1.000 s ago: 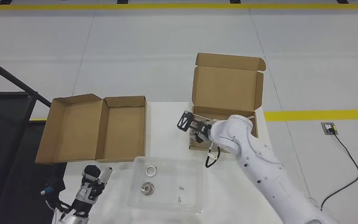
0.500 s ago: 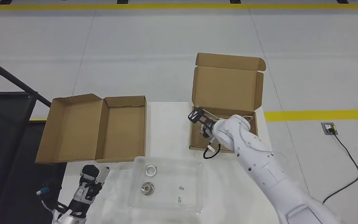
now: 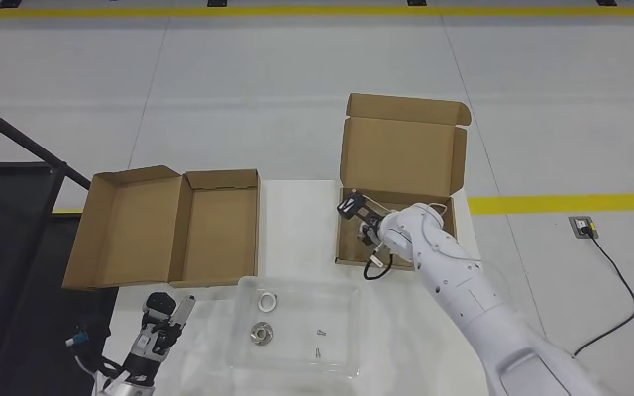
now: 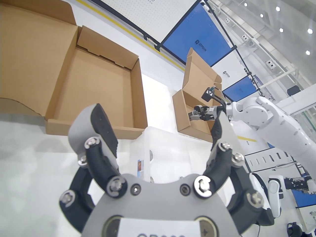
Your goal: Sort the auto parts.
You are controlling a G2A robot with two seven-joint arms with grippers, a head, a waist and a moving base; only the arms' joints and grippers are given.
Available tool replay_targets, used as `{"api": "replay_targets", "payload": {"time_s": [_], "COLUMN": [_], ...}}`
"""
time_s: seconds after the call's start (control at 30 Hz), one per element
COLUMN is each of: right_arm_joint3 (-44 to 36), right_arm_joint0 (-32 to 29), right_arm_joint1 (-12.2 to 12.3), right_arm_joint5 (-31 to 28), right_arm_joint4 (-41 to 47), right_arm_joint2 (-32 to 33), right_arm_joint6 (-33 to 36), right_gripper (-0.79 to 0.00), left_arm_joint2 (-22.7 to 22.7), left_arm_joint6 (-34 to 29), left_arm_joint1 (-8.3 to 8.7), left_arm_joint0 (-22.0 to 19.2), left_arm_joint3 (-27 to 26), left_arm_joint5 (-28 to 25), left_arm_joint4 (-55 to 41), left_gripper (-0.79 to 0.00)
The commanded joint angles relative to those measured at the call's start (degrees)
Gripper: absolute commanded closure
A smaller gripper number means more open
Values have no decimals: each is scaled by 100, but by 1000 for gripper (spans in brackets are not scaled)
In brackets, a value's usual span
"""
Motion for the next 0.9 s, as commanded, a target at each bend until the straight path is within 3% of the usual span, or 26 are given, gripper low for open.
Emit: {"api": "replay_targets", "payload": {"time_s": [0.0,0.3,0.43,0.67,0.87], "right_arm_joint3": [65,206,-179,-2449,-4969], "right_arm_joint0": [26,149,86,-857,-2272], "right_arm_joint1": [-22,-78,-23,359,741], "right_arm_joint5": [-28,-74,3,-84,-801], "right_arm_joint4": [1,-39,-157,-750,-1122], "right_arm_joint2": [-13,5,106,626,1331], "right_arm_joint6": [-44,-133,-256,-22,520], "right_gripper": [-785,-785,-785,-785,-785], "left_arm_joint2": [14,15,2,-26,-35], "left_arm_joint6": [-22,-139,-177,-279,-444], "left_arm_joint1": [-4,-17,-21,-29,-35], "left_arm_joint0": [-23,-93,-119,-198,-287], "left_arm_joint3": [32,94,86,159,232], "left_arm_joint5": [35,27,-7,-91,-32], "left_arm_joint4": [-5,-107,-167,-492,-776], "left_gripper": [-785,-785,-785,-785,-785]}}
